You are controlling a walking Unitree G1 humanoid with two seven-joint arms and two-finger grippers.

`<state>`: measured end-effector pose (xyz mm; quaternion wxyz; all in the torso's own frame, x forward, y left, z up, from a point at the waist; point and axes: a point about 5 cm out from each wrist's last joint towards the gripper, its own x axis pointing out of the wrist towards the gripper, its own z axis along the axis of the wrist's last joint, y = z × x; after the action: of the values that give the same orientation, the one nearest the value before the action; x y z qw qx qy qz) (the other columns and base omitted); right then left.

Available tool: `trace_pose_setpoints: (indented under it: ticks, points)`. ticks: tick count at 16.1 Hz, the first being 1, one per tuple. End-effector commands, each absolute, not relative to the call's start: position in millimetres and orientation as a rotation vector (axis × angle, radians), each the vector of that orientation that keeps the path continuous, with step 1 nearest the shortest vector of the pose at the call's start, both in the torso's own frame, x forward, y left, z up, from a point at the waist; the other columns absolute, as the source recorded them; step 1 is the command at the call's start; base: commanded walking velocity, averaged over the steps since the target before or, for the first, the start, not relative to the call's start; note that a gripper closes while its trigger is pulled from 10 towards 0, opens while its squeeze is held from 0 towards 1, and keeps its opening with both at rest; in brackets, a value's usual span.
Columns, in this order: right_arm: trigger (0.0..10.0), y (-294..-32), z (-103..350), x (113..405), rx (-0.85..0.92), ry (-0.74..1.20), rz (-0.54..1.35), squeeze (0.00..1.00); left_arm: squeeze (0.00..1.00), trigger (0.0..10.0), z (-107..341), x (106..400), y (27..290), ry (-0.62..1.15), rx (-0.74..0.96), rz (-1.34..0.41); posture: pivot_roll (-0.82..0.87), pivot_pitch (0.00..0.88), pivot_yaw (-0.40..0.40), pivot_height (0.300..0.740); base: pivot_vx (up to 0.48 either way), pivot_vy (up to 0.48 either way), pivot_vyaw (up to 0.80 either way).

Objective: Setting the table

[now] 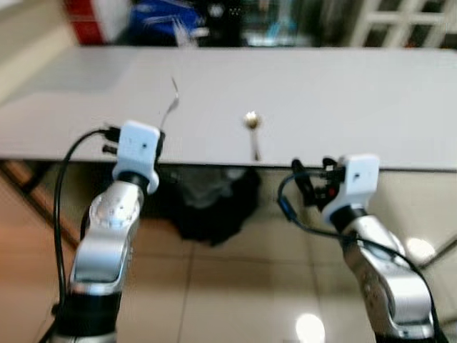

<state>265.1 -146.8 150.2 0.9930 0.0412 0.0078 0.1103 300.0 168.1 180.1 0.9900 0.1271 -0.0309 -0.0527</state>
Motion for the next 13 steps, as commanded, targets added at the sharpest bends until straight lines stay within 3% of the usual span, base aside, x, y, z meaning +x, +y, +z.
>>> trace_pose_setpoints:
  ticks: [1, 13]
  points:
    - [10.0, -145.3, 151.1, 265.6, 0.082, 0.019, 0.226, 0.0, 0.0, 10.0, 183.3, 299.5, 171.9, -0.071, 0.27, -0.103, -0.02, 0.021, 0.039, 0.74, 0.48, 0.0, 0.0]
    - [10.0, -138.2, 152.8, 264.8, 0.101, 0.019, 0.28, 0.0, 0.0, 10.0, 182.4, 297.2, 182.1, -0.043, 0.339, -0.091, -0.01, 0.029, 0.037, 0.74, 0.472, 0.0, 0.0]
